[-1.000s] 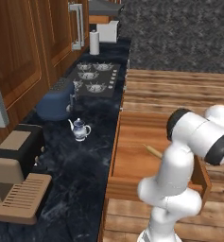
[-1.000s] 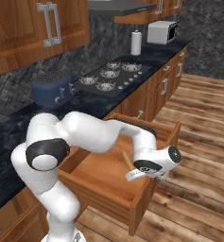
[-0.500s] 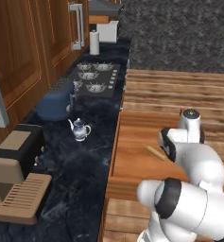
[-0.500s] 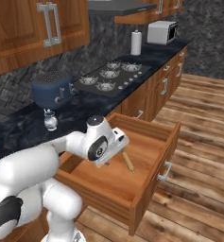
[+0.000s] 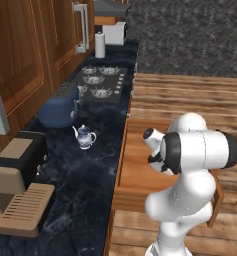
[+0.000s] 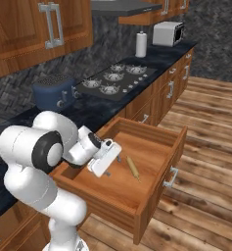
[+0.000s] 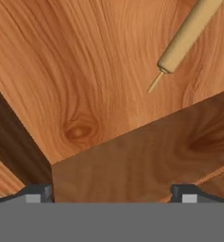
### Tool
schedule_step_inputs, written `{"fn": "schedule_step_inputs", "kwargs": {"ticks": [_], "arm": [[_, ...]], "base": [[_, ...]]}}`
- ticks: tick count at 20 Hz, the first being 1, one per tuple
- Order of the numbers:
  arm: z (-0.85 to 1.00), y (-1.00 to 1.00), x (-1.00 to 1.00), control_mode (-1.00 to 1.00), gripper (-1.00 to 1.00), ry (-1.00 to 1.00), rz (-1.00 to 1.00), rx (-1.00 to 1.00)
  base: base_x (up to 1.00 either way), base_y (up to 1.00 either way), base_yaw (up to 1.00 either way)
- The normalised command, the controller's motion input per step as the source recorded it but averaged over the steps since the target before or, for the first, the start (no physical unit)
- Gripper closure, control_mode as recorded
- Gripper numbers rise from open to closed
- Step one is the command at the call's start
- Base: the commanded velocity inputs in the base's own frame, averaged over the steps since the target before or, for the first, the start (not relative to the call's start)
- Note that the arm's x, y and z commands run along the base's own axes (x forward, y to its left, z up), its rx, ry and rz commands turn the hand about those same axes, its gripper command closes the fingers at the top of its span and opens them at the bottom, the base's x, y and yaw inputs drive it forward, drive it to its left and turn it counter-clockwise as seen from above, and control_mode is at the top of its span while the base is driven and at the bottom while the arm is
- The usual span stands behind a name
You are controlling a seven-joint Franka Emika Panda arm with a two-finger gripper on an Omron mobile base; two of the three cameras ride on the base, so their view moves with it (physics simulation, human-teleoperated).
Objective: Pick the rolling pin from the drawer and place it on the counter.
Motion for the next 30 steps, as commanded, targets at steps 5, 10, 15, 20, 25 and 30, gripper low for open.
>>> {"fn": "schedule_step_inputs", "kwargs": {"ticks": [5,10,15,20,25,30], "arm": [[0.16,-0.01,1.0,-1.0,-1.0,0.28,0.0,0.1],[0.0,-0.41,0.77,-1.0,-1.0,0.11,-0.06,0.28],[-0.4,-0.31,0.08,-1.0,-1.0,-0.01,-0.19,0.28],[-0.56,-0.06,0.04,-1.0,-1.0,-0.05,-0.19,0.15],[-0.31,0.0,0.42,-1.0,-1.0,0.0,-0.11,0.0],[-0.49,-0.02,0.65,-1.0,-1.0,0.0,-0.05,0.0]], "base": [[0.0,0.0,0.0],[0.0,0.0,0.0],[0.0,0.0,0.0],[0.0,0.0,0.0],[0.0,0.0,0.0],[0.0,0.0,0.0]]}}
